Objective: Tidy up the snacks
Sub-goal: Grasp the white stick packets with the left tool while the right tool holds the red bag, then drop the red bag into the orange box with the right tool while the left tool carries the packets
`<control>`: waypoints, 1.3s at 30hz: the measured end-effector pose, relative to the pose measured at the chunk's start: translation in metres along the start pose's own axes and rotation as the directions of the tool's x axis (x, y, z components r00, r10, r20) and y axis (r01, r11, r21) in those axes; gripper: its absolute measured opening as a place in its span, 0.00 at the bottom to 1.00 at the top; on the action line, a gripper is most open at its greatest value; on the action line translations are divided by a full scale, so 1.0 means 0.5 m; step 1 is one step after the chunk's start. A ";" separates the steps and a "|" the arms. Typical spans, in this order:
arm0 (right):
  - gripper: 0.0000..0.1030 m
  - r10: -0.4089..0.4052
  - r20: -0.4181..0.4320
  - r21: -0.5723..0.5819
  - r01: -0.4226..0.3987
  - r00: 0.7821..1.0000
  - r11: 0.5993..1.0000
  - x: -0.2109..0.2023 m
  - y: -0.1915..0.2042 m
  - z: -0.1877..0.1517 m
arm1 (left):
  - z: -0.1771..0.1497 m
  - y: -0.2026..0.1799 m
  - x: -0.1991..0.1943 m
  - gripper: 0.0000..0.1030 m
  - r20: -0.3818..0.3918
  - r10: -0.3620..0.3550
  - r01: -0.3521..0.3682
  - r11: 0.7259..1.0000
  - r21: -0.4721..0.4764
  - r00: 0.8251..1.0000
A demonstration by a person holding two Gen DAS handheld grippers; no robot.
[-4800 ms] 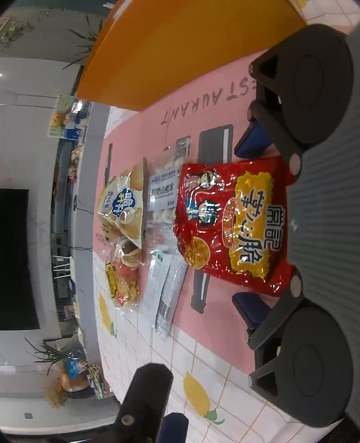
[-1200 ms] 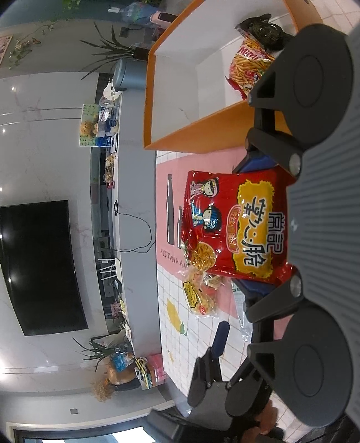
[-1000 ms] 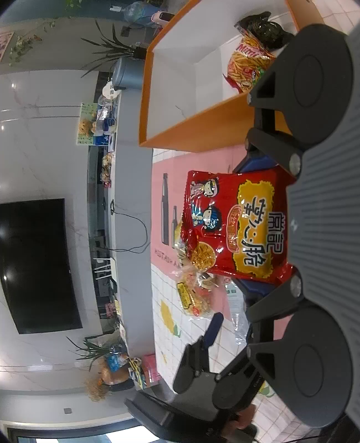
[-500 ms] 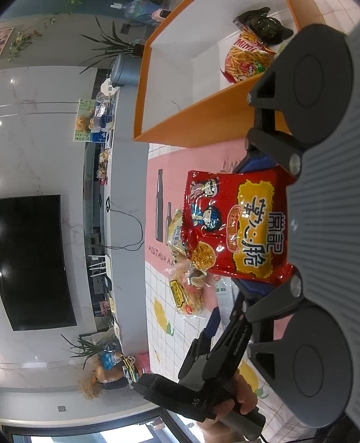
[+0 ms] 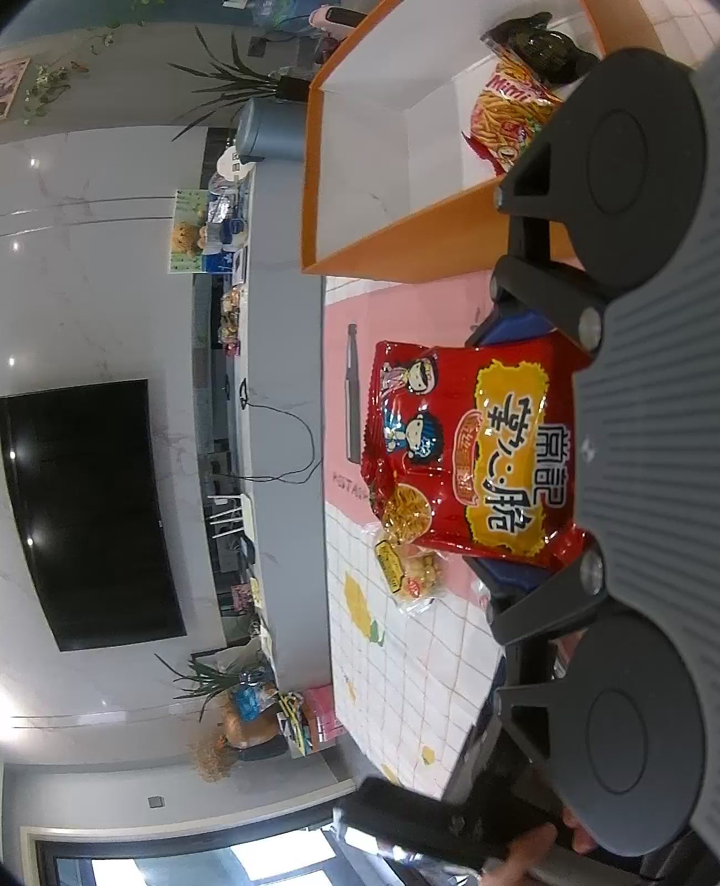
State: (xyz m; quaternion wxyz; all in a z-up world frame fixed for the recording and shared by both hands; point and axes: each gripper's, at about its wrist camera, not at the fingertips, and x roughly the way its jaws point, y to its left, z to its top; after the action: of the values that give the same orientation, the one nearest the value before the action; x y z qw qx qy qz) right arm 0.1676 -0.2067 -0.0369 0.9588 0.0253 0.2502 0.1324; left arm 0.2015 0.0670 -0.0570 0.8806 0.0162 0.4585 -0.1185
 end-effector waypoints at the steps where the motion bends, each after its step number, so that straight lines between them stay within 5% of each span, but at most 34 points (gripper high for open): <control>1: 0.69 0.003 0.002 0.005 -0.003 1.000 1.000 -0.003 -0.003 0.000 | -0.002 0.001 -0.009 0.61 0.008 0.001 -0.001 1.000 -0.024 1.000; 9: 0.69 0.029 0.044 0.040 -0.031 0.999 0.999 -0.035 -0.017 0.019 | -0.014 -0.009 -0.102 0.60 0.114 -0.041 0.054 0.992 -0.117 0.993; 19: 0.69 0.030 0.118 0.138 -0.046 0.993 0.989 -0.087 -0.084 0.052 | 0.017 -0.074 -0.158 0.60 0.201 -0.122 0.140 0.987 -0.078 0.972; 25: 0.69 -0.050 0.157 0.204 0.017 0.986 0.979 -0.111 -0.154 0.075 | 0.042 -0.110 -0.165 0.60 0.241 -0.192 0.211 0.976 -0.055 0.951; 32: 0.69 -0.177 0.101 0.290 0.141 0.979 0.947 -0.094 -0.254 0.087 | 0.071 -0.145 -0.151 0.60 0.252 -0.247 0.263 0.964 -0.028 0.936; 39: 0.69 -0.225 -0.060 0.286 0.232 0.973 0.930 -0.009 -0.329 0.081 | 0.089 -0.153 -0.139 0.60 0.272 -0.335 0.358 0.933 -0.041 0.902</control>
State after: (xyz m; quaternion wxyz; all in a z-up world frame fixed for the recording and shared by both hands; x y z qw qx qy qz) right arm 0.2234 -0.3656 -0.0183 0.9500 0.1352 0.2809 -0.0179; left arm 0.1819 -0.0001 0.0310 0.8979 -0.1208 0.3391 -0.2536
